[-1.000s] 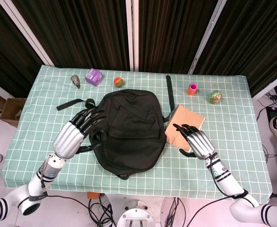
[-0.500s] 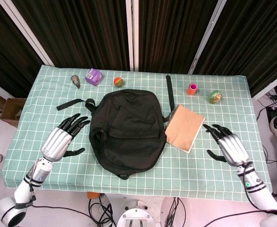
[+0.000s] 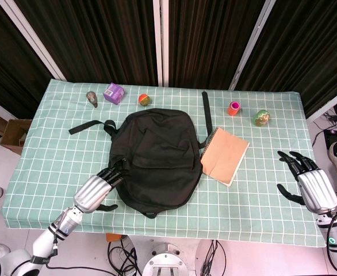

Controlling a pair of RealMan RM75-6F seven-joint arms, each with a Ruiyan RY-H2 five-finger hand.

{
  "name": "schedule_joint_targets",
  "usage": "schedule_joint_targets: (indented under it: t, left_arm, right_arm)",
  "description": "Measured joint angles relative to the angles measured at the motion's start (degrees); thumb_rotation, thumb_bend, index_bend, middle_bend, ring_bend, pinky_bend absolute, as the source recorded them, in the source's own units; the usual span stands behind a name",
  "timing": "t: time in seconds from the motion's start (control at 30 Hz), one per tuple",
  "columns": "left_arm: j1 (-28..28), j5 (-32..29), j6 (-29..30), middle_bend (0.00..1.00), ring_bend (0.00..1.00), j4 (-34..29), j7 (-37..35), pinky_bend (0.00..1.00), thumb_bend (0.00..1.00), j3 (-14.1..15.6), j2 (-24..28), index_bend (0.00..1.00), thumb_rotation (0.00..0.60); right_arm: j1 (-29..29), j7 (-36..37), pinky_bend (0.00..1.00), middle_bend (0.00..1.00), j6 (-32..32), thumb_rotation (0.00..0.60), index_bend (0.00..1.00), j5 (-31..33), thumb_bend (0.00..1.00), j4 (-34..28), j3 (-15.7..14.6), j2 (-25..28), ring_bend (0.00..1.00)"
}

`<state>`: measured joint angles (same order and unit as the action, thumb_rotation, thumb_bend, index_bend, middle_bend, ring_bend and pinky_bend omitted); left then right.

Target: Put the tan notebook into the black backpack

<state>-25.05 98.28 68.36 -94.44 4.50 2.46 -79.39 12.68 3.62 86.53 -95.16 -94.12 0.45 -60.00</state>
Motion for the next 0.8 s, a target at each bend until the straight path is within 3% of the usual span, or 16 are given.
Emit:
schedule_joint_targets:
  t: [0.2, 0.53, 0.8]
  left_arm:
    - [-3.5, -4.5, -7.1, 0.18, 0.11, -1.6, 3.9, 0.22, 0.00, -1.7, -3.7, 0.21, 0.600]
    - [-7.9, -12.2, -11.8, 0.24, 0.15, -1.1, 7.6, 0.24, 0.09, -6.6, -9.5, 0.30, 0.600]
    - [-8.7, -15.3, -13.2, 0.24, 0.15, 0.0, 9.5, 0.25, 0.11, -6.1, -10.0, 0.28, 0.600]
  right_arm:
    - [-0.4, 0.0, 0.31, 0.31, 0.0, 0.600, 0.13, -0.1, 0.22, 0.2, 0.2, -0.6, 0.15]
    - [-1.1, 0.7, 0.31, 0.31, 0.3, 0.600, 0.13, 0.0, 0.22, 1.5, 0.5, -1.3, 0.15]
    - [-1.7, 1.4, 0.31, 0.31, 0.1, 0.600, 0.13, 0.6, 0.22, 2.4, 0.6, -1.6, 0.15]
